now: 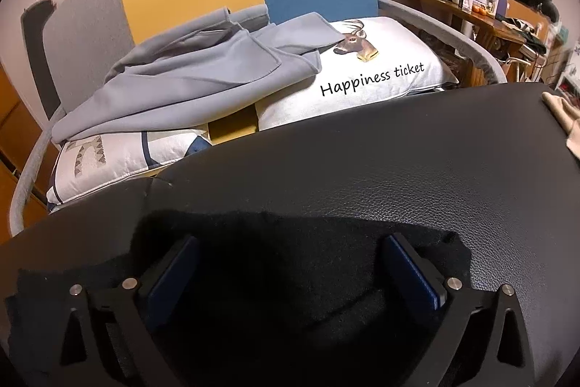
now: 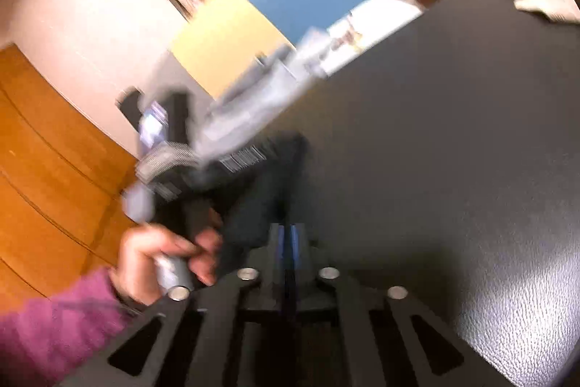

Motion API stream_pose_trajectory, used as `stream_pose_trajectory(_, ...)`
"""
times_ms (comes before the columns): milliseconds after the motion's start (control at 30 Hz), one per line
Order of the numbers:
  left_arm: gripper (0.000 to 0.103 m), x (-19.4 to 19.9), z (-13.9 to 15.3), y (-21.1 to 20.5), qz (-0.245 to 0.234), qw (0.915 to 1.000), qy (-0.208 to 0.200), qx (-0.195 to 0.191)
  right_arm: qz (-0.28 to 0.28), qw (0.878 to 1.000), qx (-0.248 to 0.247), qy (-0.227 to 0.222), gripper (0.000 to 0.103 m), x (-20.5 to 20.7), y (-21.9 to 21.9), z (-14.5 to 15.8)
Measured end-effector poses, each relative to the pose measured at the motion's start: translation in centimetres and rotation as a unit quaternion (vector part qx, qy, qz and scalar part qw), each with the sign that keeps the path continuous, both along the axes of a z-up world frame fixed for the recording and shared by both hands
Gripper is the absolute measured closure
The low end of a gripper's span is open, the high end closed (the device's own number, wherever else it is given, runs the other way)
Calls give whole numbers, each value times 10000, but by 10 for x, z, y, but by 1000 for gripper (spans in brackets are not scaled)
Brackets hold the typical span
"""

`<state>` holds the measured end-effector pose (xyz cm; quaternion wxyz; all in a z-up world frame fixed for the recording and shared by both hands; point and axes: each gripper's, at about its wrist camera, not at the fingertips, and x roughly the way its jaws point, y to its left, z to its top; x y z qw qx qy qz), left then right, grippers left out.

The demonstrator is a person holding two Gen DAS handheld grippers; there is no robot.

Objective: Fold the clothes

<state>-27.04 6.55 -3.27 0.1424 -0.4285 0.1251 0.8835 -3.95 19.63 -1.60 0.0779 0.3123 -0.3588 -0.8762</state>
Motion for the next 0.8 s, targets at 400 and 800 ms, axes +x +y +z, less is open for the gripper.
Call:
stream_pose_trajectory(400,15,26,45,-87,493,9941,-183,950,606,9951,274,-732,103,-65,-40,-20)
stream_pose_trajectory(800,15,141,23,-300,2178,9716,297,878,1039,9831,1430,-482,81,-59,-114,24)
